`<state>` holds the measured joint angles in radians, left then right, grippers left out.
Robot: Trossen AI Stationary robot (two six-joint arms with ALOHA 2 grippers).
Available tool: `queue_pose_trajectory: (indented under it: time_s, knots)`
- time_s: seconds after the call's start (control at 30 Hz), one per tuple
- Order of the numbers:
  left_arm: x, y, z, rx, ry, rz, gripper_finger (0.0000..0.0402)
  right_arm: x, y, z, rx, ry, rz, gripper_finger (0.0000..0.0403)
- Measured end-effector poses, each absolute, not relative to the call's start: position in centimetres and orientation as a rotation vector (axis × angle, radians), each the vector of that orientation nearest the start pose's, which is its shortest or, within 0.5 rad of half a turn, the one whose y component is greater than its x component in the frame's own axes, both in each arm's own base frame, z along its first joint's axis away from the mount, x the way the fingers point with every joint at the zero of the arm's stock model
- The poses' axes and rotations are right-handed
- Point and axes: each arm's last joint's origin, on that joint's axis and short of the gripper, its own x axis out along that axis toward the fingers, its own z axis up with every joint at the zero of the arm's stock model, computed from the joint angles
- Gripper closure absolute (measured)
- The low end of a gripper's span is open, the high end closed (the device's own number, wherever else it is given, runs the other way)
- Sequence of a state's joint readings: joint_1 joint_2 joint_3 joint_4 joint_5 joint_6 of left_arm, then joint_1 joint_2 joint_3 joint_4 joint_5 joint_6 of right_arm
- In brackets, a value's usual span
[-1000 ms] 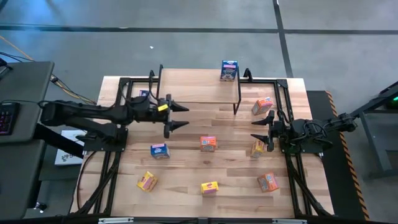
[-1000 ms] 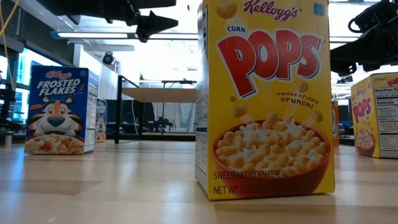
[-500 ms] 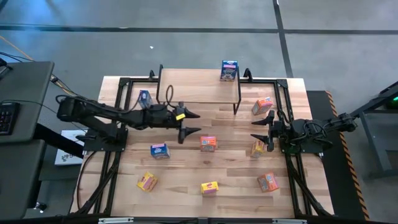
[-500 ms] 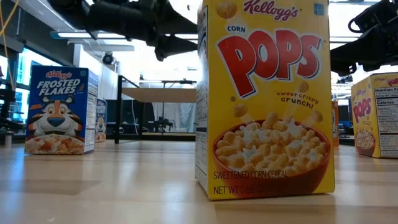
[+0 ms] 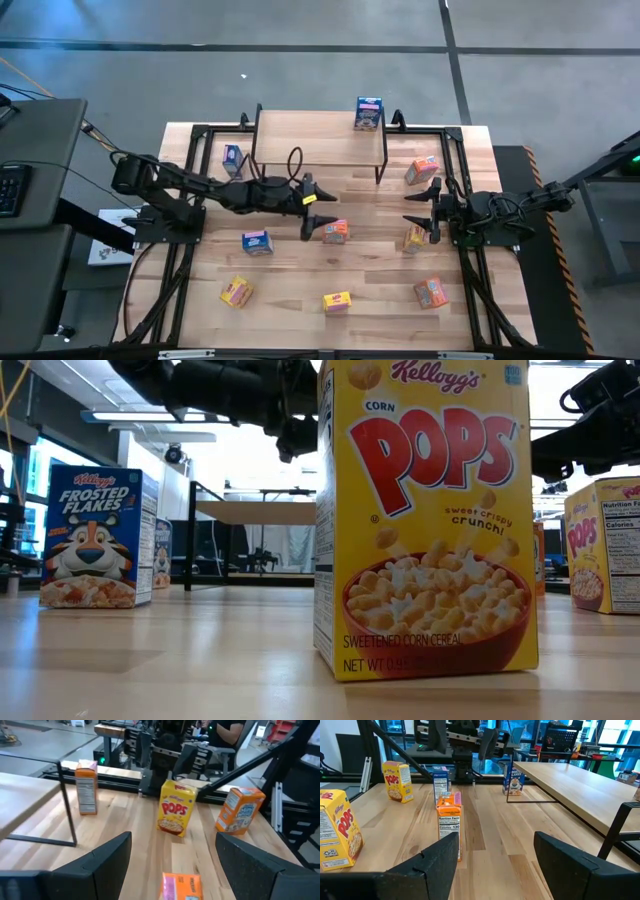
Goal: Stack cereal on shelf
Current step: Put the middle orange cereal box on the shelf
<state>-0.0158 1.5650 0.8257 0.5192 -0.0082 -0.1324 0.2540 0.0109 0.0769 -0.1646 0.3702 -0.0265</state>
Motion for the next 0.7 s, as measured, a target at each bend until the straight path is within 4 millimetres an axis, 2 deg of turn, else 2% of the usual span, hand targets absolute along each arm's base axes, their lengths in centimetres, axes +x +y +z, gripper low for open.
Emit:
queue_pose_trajectory:
  time_s: [0.2,0.33,0.7]
  knots:
    - [33.3,-1.8,22.4,-0.062,0.245,-0.028,0.0121,9.1,1.3,17.3,-0.057,0.096,-0.115,0.0151]
    - [33.2,-2.3,22.0,-0.017,0.285,0.033,0.0121,9.1,1.3,17.3,-0.057,0.096,-0.115,0.0151]
    - [32.8,-3.4,21.2,-0.024,0.369,0.044,0.0121,9.1,1.3,17.3,-0.057,0.097,-0.115,0.0151]
